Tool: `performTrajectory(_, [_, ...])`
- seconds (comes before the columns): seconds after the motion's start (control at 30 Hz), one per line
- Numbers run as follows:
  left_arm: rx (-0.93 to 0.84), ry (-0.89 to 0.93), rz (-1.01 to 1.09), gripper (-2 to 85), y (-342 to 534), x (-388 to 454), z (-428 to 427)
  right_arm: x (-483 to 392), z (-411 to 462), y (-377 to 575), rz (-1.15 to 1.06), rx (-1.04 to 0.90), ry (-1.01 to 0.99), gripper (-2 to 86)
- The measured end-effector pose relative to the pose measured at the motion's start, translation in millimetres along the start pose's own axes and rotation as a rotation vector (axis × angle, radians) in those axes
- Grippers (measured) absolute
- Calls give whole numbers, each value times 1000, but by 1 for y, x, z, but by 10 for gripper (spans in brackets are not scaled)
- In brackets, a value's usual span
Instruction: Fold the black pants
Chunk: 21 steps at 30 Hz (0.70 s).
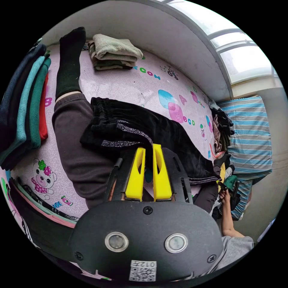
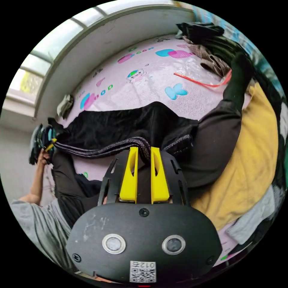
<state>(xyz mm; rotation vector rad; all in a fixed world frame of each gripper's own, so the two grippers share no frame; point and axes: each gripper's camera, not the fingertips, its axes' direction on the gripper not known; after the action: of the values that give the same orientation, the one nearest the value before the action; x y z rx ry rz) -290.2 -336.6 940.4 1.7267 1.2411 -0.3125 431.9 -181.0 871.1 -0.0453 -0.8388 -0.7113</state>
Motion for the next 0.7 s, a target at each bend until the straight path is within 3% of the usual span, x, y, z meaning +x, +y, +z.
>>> performTrajectory(0.23, [-8, 33, -16, 73, 8, 2, 3, 94, -47, 53, 303, 95, -266, 26])
performTrajectory(0.37, [-7, 52, -22, 74, 11, 4, 2, 129, -56, 92, 525, 162, -504, 91])
performTrajectory(0.7, [-7, 70, -28, 75, 18, 19, -5, 161, -85, 99, 831, 269, -470, 153])
